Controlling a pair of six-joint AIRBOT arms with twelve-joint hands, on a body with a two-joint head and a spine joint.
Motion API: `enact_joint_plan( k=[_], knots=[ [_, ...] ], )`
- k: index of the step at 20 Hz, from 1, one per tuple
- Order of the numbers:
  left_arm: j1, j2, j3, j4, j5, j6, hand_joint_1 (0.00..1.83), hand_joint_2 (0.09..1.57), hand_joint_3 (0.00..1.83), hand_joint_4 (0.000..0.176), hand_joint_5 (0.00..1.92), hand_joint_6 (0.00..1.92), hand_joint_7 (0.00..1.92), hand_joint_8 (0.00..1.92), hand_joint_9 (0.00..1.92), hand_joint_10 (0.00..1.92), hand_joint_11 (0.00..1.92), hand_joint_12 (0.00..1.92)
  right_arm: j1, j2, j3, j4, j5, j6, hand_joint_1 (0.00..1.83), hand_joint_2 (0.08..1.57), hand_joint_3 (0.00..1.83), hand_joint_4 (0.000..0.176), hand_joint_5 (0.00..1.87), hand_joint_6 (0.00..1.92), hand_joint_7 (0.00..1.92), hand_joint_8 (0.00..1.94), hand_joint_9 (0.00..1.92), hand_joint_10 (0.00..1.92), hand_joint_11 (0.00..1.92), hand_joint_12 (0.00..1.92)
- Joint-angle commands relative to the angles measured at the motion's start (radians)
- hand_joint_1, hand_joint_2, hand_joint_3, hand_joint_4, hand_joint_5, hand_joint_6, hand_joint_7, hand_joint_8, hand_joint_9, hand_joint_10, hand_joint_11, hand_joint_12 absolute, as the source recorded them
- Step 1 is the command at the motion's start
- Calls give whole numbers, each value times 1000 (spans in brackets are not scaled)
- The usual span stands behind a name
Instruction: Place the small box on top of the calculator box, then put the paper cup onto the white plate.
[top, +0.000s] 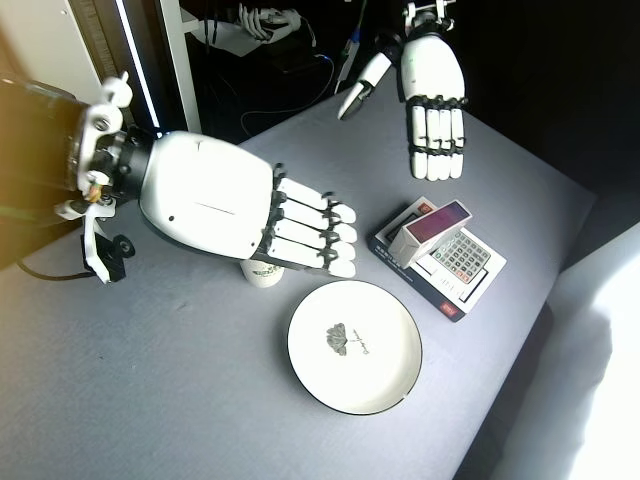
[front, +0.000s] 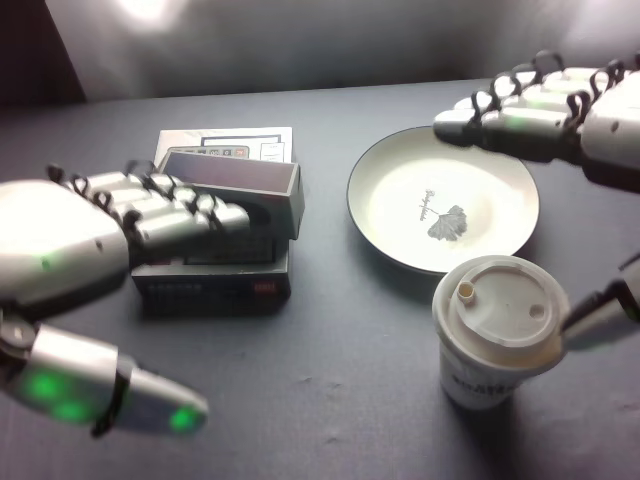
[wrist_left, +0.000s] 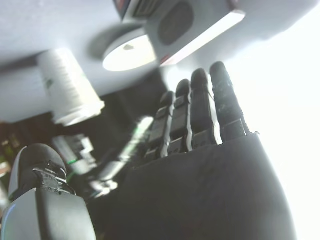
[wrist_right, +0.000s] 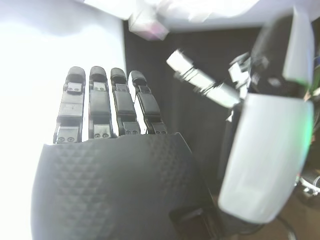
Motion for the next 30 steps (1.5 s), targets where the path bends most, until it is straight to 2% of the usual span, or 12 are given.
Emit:
enact_joint_plan(
  k=[1, 2, 3, 6, 10, 13, 14, 16, 21, 24, 27, 30],
  knots=[
    [0, 20, 2, 18, -131, -15, 195, 935, 3, 0, 16, 3, 68, 5, 71, 3, 0, 119, 20, 0, -2, -68, 65, 73, 1208, 764, 35, 0, 0, 0, 0, 0, 0, 0, 0, 0],
    [10, 25, -2, 36, -145, -17, 190, 942, 5, 0, 16, 2, 68, 4, 69, 2, 0, 112, 24, -3, -2, -137, 59, 153, 1234, 802, 19, 0, 0, 0, 0, 0, 0, 0, 0, 0],
    [19, 29, -7, 59, -151, -18, 176, 947, 6, 0, 15, 1, 67, 3, 67, 1, 0, 114, 28, -4, -2, -252, 56, 295, 1249, 861, 35, 0, 0, 0, 0, 0, 0, 0, 0, 0],
    [34, 30, -14, 81, -141, -21, 170, 964, 7, 0, 25, 5, 79, 5, 77, 8, 14, 90, 38, -5, -3, -386, 57, 448, 1352, 939, 20, 0, 0, 0, 0, 0, 0, 0, 0, 0],
    [41, 29, -15, 91, -137, -21, 199, 959, 2, 0, 48, 8, 93, 7, 89, 8, 11, 99, 41, -18, -2, -619, 70, 654, 1344, 945, 10, 0, 0, 0, 0, 0, 0, 0, 0, 0],
    [43, 29, -14, 94, -131, -20, 199, 959, 0, 0, 56, 0, 100, 1, 110, 0, 0, 208, 45, -18, -1, -685, 80, 708, 1391, 936, 2, 0, 0, 0, 0, 0, 0, 0, 0, 0],
    [43, 30, -15, 97, -127, -20, 178, 957, 0, 0, 38, 0, 89, 0, 105, 0, 0, 215, 49, -18, 1, -759, 97, 786, 1389, 933, 1, 0, 0, 0, 0, 0, 0, 0, 0, 0],
    [45, 30, -17, 105, -127, -20, 149, 966, 2, 0, 25, 0, 76, 0, 89, 0, 0, 174, 54, -19, 1, -850, 114, 873, 1390, 933, 1, 0, 0, 0, 0, 0, 0, 0, 0, 0],
    [47, 30, -14, 117, -129, -21, 138, 987, 5, 0, 35, 7, 71, 2, 91, 3, 12, 162, 46, -33, 21, -874, 132, 903, 1388, 972, 12, 0, 0, 0, 0, 0, 0, 0, 0, 0],
    [47, 30, -16, 121, -129, -21, 135, 987, 0, 0, 47, 0, 84, 1, 105, 0, 0, 231, 40, -55, 39, -878, 135, 905, 1427, 966, 7, 0, 0, 0, 0, 0, 0, 0, 0, 0],
    [45, 30, -12, 115, -132, -21, 115, 992, 1, 0, 27, 0, 64, 1, 90, 0, 0, 240, 32, -68, 41, -965, 135, 973, 1436, 989, 13, 0, 0, 0, 0, 0, 0, 0, 0, 0],
    [44, 30, -11, 116, -134, -20, 161, 987, 0, 0, 44, 6, 80, 6, 101, 4, 0, 243, 24, -72, 45, -981, 135, 977, 1446, 968, 0, 0, 0, 0, 0, 0, 0, 0, 0, 0]
  ],
)
